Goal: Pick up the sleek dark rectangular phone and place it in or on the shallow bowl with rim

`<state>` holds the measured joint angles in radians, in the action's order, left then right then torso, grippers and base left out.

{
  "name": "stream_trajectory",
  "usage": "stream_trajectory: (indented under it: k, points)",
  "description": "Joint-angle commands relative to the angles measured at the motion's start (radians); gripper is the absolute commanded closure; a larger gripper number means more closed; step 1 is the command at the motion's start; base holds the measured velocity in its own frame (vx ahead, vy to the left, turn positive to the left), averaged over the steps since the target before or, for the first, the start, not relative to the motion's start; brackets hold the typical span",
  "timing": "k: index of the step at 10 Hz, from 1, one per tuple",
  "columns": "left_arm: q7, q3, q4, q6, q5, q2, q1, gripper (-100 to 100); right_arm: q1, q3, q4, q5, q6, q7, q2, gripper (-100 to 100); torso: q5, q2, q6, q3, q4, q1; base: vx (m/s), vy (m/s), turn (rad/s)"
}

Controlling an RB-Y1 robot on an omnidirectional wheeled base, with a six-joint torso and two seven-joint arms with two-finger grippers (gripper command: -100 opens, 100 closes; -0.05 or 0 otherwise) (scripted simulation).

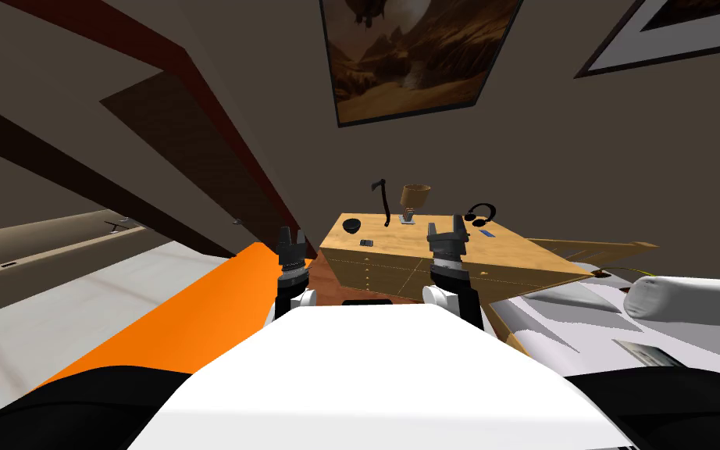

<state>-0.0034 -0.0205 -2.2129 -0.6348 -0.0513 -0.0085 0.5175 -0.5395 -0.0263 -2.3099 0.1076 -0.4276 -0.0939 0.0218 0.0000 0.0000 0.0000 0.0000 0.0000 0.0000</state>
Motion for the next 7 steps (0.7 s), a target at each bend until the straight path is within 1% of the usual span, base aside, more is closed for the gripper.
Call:
stream_trajectory:
  k: [1,3,4,6,7]
  points:
    - [0.0,0.0,0.0,0.0,0.0,0.0,0.0,0,-0.016,0.002,0.01,-0.001,0.002,-0.005,-0.041,-100,0.0,0.0,0.0,0.0,0.0,0.0,-0.009,0.015,0.042]
    - [0.0,0.0,0.0,0.0,0.0,0.0,0.0,0,-0.051,0.008,0.035,-0.005,0.008,-0.015,-0.104,-100,0.0,0.001,0.0,0.001,0.0,0.002,-0.03,0.043,0.062]
    - [0.0,0.0,0.0,0.0,0.0,0.0,0.0,0,-0.051,0.008,0.035,-0.005,0.008,-0.015,-0.115,-100,0.001,0.002,0.0,0.001,0.0,0.003,-0.033,0.045,0.013]
    - [0.0,0.0,0.0,0.0,0.0,0.0,0.0,0,-0.101,0.02,0.072,-0.012,0.015,-0.029,-0.184,-100,0.001,0.002,0.0,0.001,0.0,0.003,-0.036,0.049,0.069]
    - [0.0,0.0,0.0,0.0,0.0,0.0,0.0,0,-0.101,0.02,0.072,-0.012,0.015,-0.029,-0.212,-100,0.001,0.003,0.0,0.002,0.001,0.003,-0.04,0.035,0.028]
